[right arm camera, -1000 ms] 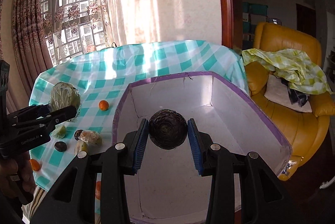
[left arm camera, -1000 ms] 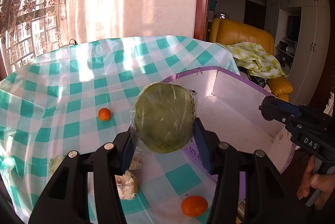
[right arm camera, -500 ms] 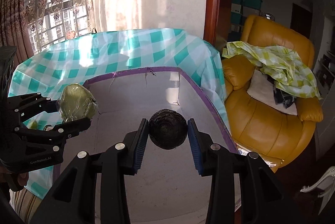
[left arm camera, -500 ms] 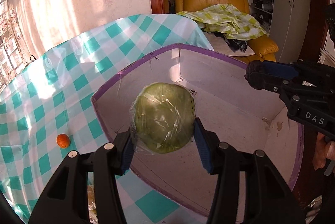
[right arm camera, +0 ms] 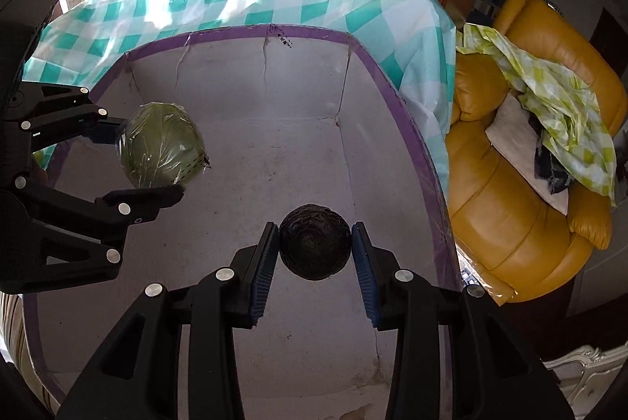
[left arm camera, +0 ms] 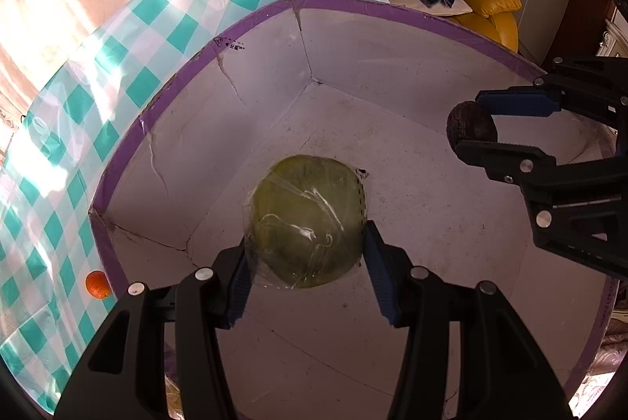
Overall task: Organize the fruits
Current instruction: 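Lift and carry the cabbage half and dark fruit into the purple box with both tools, then open left tool to drop the cabbage half while right tool releases the dark fruit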
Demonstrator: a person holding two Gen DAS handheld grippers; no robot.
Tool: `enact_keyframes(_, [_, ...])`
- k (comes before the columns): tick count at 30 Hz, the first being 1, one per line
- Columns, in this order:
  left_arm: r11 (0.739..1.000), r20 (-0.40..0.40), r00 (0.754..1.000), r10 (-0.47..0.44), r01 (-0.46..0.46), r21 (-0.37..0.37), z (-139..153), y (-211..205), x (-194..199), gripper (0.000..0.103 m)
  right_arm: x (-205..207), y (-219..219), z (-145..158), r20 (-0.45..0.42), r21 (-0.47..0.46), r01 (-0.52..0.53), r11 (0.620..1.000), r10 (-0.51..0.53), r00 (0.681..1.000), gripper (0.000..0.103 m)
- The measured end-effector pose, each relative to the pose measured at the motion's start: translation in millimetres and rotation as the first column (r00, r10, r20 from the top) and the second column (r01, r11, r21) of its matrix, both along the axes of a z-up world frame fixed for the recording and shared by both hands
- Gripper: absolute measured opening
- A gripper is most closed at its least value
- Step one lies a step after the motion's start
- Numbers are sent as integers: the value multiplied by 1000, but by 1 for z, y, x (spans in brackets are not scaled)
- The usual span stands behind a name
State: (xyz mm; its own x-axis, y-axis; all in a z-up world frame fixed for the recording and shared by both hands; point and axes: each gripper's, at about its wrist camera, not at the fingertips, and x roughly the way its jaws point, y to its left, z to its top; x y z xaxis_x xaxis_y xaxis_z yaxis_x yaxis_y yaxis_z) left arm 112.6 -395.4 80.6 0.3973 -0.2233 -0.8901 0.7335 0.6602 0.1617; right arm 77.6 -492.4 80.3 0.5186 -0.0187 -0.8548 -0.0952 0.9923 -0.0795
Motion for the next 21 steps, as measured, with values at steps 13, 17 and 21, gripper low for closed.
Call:
enact_keyframes(13, [996,-160,987,2,13,93,-35,-6,13,52,17,15,-27,-202,-57,-83,995,70,977,38])
enact_keyframes(17, [996,-231,973,19,2,90,-41,-2,19,52,19,18,-33,-241,-77,-87,993,66,968,38])
enact_keyframes(21, [993,-250,968,24,5,116,-45,0,21,52,21,20,-36,-269,-93,-92,991,64,961,38])
